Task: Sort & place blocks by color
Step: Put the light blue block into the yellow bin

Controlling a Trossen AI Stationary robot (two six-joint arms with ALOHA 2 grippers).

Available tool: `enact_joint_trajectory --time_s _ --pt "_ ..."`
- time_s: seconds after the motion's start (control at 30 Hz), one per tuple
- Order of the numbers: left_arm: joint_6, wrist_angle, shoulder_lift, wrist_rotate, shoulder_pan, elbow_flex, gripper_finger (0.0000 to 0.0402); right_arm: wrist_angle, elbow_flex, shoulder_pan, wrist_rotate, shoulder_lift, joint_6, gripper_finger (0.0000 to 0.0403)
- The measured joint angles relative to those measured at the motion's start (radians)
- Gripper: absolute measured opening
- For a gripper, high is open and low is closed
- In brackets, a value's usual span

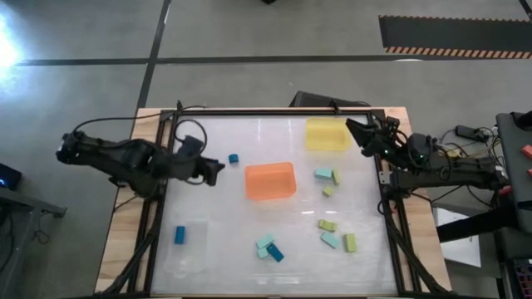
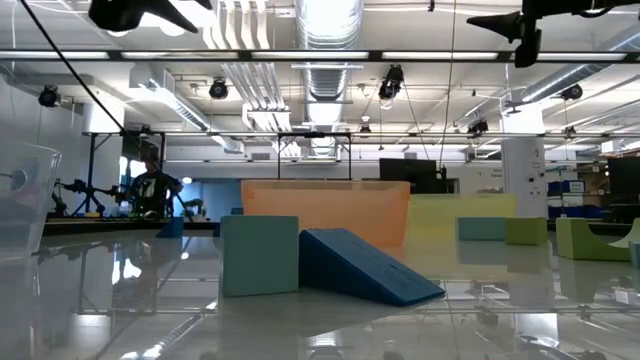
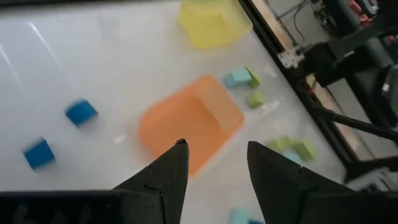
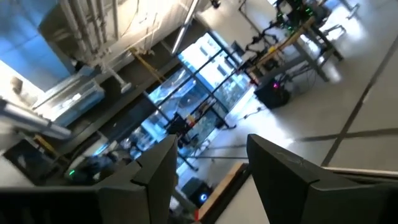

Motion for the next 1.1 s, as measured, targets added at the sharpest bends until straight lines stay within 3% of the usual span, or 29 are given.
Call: enact_joint_trajectory --time_s 0.13,0.37,0.67,0.9,1.1 --pt "0.126 0.054 0.011 0.001 0.069 -0.002 0.0147 -0.112 0.107 0.000 -0.046 0.071 -0.017 0.0184" --pt "0.225 0.085 0.013 0.001 0.134 -0.002 0.0147 -0.570 0.386 0.000 -0.080 0.211 -0.090 0.0173" --pt "0.241 0.084 0.012 0.000 0.152 -0.002 0.0147 -1.145 0.701 0.000 -0.212 0.406 -0.198 0.0147" --pt "0.241 0.084 0.012 -0.001 0.151 -0.002 0.0147 -1.279 0.725 -0.006 -0.431 0.492 -0.309 0.0122" --pt "0.240 0.084 0.012 -0.003 0.151 -0.002 0.0147 -1.263 0.625 -0.015 -0.498 0.479 -0.466 0.0100"
